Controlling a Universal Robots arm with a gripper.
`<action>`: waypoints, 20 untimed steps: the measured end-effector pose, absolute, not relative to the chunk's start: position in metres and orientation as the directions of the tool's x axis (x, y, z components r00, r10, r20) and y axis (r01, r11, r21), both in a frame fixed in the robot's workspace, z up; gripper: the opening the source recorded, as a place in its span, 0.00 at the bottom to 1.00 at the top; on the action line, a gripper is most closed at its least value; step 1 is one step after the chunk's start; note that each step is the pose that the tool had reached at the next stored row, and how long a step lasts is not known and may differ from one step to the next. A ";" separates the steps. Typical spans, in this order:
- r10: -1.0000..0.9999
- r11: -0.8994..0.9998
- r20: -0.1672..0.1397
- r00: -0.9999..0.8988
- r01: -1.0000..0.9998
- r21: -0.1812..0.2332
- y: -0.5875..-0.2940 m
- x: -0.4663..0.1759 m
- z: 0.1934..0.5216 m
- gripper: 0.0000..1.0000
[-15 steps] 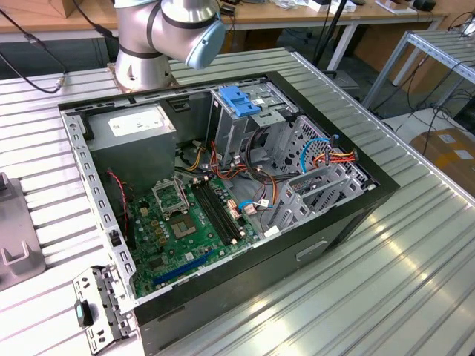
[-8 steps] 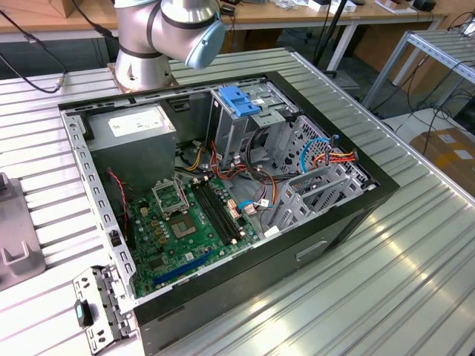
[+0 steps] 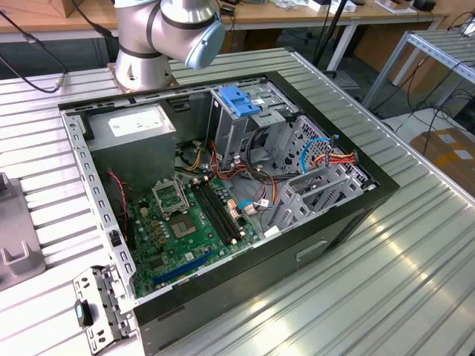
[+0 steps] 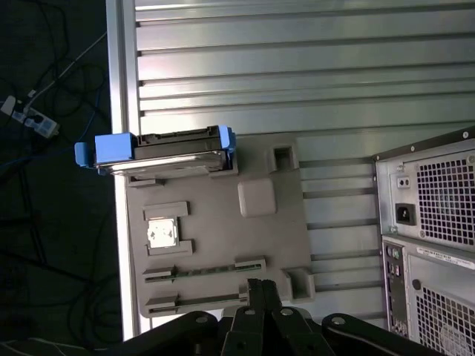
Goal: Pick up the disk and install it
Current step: 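Reach for the disk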
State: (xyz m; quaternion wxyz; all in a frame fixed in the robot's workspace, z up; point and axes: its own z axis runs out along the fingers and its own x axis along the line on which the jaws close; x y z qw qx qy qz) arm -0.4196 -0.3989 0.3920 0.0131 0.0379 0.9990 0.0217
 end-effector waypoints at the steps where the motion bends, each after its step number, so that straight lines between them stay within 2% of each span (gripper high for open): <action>1: 0.076 0.996 -0.024 -0.997 0.075 0.044 -0.399 -0.420 0.392 0.10; 20: 0.076 0.996 -0.025 -0.997 0.075 0.044 -0.393 -0.426 0.390 0.10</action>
